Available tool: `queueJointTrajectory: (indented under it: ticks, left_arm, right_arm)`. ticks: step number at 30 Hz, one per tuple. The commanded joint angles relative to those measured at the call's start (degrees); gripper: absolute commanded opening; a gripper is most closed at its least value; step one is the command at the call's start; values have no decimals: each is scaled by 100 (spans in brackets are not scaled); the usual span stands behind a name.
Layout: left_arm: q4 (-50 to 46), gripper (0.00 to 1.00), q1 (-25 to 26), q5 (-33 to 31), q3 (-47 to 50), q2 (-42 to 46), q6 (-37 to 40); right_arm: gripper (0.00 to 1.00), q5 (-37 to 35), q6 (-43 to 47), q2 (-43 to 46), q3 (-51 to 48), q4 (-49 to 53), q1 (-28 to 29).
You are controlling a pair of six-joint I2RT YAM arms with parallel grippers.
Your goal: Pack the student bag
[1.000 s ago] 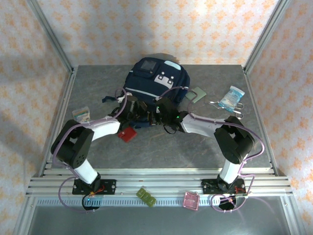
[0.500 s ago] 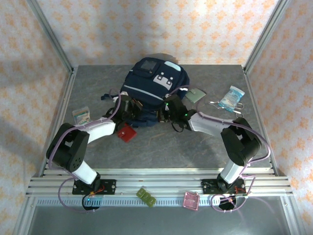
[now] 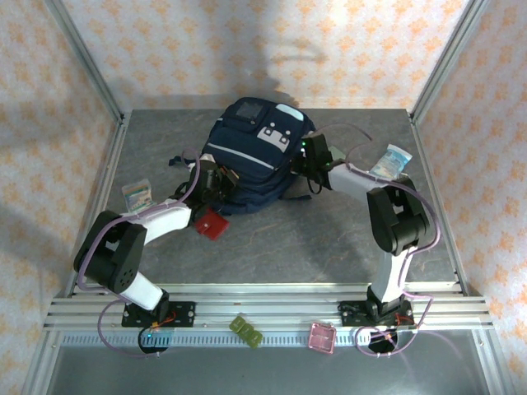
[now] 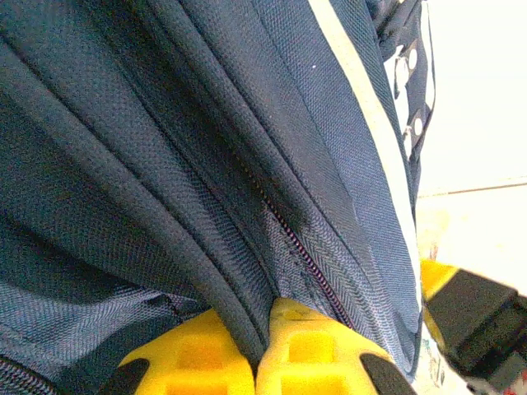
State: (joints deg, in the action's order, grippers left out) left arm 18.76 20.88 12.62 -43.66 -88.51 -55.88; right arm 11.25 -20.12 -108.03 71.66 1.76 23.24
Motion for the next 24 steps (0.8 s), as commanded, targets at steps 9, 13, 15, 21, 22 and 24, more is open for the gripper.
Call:
queueJointTrajectory:
  ticks: [9,13,15,21,22,24]
  left_arm:
    - [-136,0,-164,-60,-168,178,455]
    - [-257,0,-164,20,-289,156,579]
    - [-403,0,-164,-3,-347,167,720]
    - [-567,0,-172,96,-399,189,908]
    - [-575,0,-172,117,-398,179,918]
    - [-591,0,-172,136,-417,159,938]
  right_arm:
    - [0,-1250,-28,-240,249,64,-461]
    - [0,-1003,-54,35,76,-20,-456]
    - [0,-998,-55,147,43,-35,-457]
    - [39,-1131,-118,-98,476,374,-529]
    - [42,-1125,-143,-136,542,429,-540]
    - [48,-1114,-268,-158,602,422,-565]
